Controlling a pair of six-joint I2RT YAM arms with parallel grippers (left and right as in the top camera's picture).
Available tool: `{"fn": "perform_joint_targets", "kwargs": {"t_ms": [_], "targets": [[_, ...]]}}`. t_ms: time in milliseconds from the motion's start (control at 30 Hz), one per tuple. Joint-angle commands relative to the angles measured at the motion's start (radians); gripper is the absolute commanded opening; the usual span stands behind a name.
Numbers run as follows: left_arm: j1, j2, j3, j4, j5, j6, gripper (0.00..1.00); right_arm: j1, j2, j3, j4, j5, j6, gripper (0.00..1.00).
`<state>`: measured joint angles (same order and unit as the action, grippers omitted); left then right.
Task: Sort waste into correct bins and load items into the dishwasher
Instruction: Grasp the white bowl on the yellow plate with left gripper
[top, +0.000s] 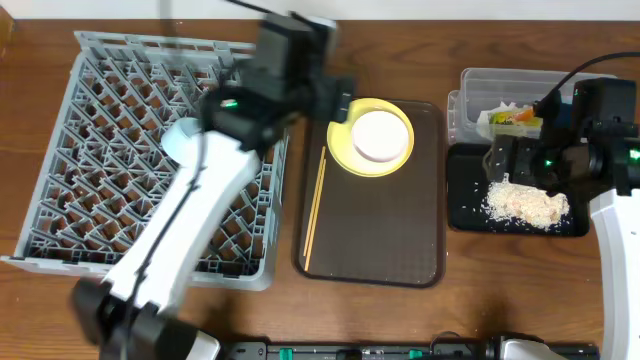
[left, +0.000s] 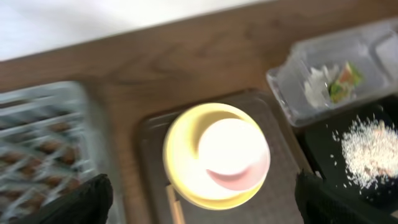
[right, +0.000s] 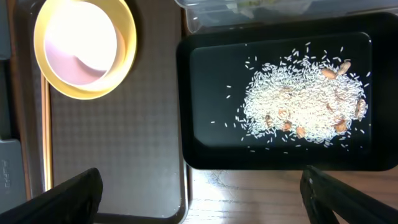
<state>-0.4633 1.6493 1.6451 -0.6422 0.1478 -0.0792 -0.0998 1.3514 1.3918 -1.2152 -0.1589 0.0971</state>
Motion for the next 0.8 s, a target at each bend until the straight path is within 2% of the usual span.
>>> {"fn": "perform_joint_targets", "kwargs": {"t_ms": [0, 200, 467, 567, 633, 667, 700, 767], "targets": [[-0.1, 0.13, 0.013, 0.071, -0.018, -0.004, 0.94, -0.006, 0.003, 0.001, -0.005, 0.005, -0.009, 0.99], [-0.207, 0.307, 0.013, 0.166, -0.019, 0.037, 0.93, -0.006, 0.003, 0.001, -0.005, 0.005, -0.009, 0.99], [-0.245, 0.496, 0.012, 0.172, -0.026, 0.041, 0.91, -0.006, 0.003, 0.001, -0.006, 0.005, -0.009, 0.99], [-0.244, 0.518, 0.011, 0.165, -0.03, 0.041, 0.81, -0.006, 0.003, 0.001, -0.006, 0.005, -0.009, 0.99], [-0.244, 0.521, 0.002, 0.165, -0.057, 0.041, 0.67, -0.006, 0.003, 0.001, -0.008, 0.005, -0.009, 0.99], [-0.244, 0.521, 0.0, 0.148, -0.094, 0.041, 0.55, -0.006, 0.003, 0.001, -0.008, 0.005, -0.009, 0.99], [-0.244, 0.521, 0.0, 0.131, -0.113, 0.041, 0.51, -0.006, 0.003, 0.001, -0.008, 0.005, -0.009, 0.99], [-0.244, 0.521, -0.008, 0.085, -0.142, 0.041, 0.5, -0.006, 0.003, 0.001, -0.008, 0.005, -0.009, 0.99]]}}
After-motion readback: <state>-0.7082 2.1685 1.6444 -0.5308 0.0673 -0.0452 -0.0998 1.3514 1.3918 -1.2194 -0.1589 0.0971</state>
